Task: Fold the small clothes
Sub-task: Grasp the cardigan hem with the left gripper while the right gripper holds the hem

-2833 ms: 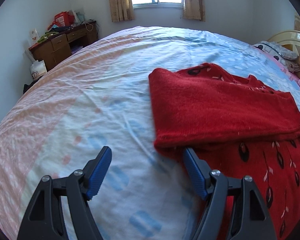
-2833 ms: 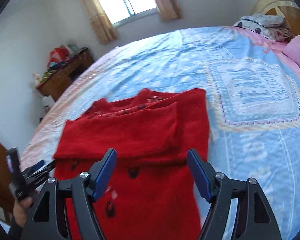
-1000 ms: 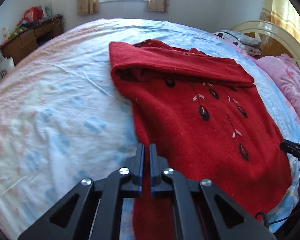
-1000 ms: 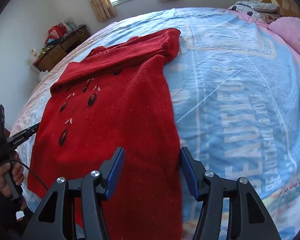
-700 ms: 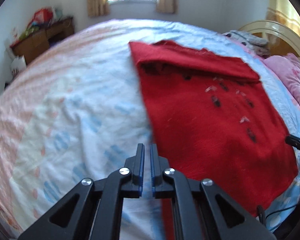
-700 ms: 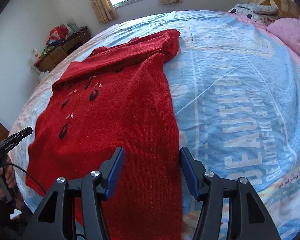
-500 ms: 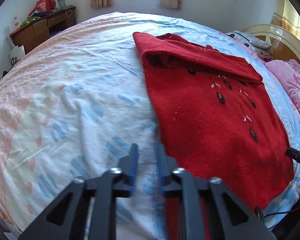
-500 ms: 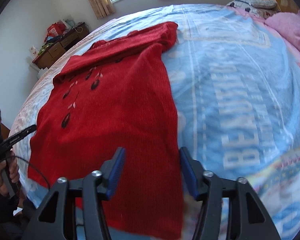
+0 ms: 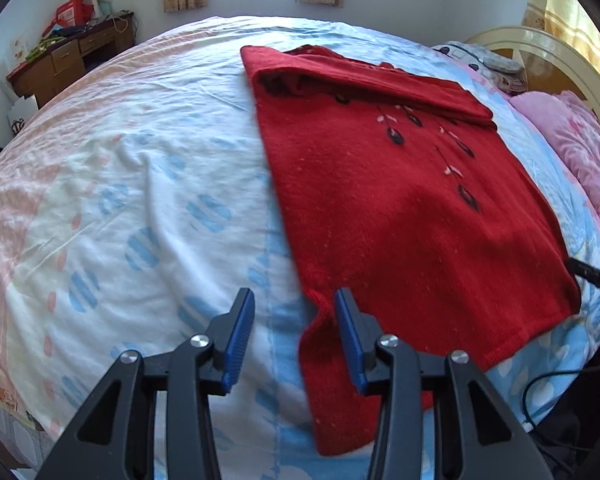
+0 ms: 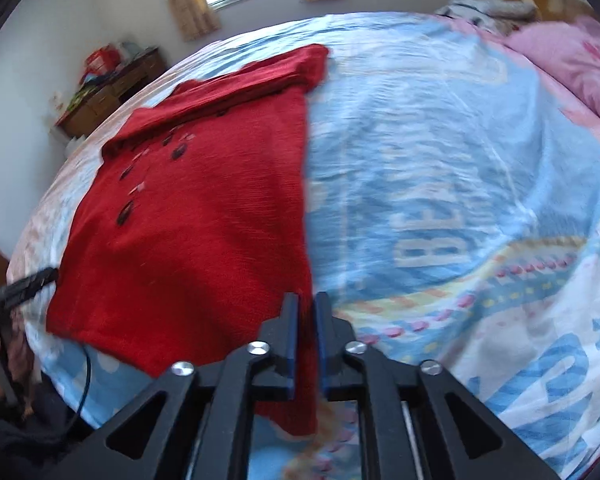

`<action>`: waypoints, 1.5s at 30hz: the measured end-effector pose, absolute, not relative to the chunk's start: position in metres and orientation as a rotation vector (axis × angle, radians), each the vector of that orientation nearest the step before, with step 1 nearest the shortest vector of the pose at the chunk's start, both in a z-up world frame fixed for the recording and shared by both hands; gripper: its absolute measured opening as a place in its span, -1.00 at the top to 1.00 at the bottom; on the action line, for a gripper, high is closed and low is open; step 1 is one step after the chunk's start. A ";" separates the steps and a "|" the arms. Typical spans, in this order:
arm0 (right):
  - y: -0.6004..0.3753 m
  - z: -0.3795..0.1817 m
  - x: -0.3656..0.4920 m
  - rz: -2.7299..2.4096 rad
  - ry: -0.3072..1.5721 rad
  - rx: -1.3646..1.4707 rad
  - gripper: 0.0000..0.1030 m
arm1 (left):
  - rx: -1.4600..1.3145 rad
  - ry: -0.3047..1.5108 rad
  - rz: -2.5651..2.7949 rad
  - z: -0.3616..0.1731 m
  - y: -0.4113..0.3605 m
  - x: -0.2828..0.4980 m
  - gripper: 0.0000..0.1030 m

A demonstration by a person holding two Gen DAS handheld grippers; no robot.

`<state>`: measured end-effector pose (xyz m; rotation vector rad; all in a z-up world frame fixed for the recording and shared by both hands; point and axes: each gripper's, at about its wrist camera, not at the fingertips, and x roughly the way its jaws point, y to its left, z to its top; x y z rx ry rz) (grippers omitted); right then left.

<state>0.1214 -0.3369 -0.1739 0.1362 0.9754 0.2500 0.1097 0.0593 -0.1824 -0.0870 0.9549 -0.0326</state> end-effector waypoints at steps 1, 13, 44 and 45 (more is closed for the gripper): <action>-0.339 -0.174 0.121 0.249 0.976 0.146 0.56 | -0.091 0.960 -0.036 -0.183 0.058 0.110 0.14; -0.330 -0.183 0.104 0.319 1.013 0.155 0.11 | -0.049 1.018 -0.058 -0.192 0.046 0.102 -0.21; -0.326 -0.188 0.097 0.378 1.035 0.201 0.53 | 0.018 1.017 -0.118 -0.193 0.036 0.098 0.44; -0.327 -0.187 0.097 0.378 1.037 0.205 0.78 | 0.016 1.020 -0.134 -0.192 0.036 0.097 0.59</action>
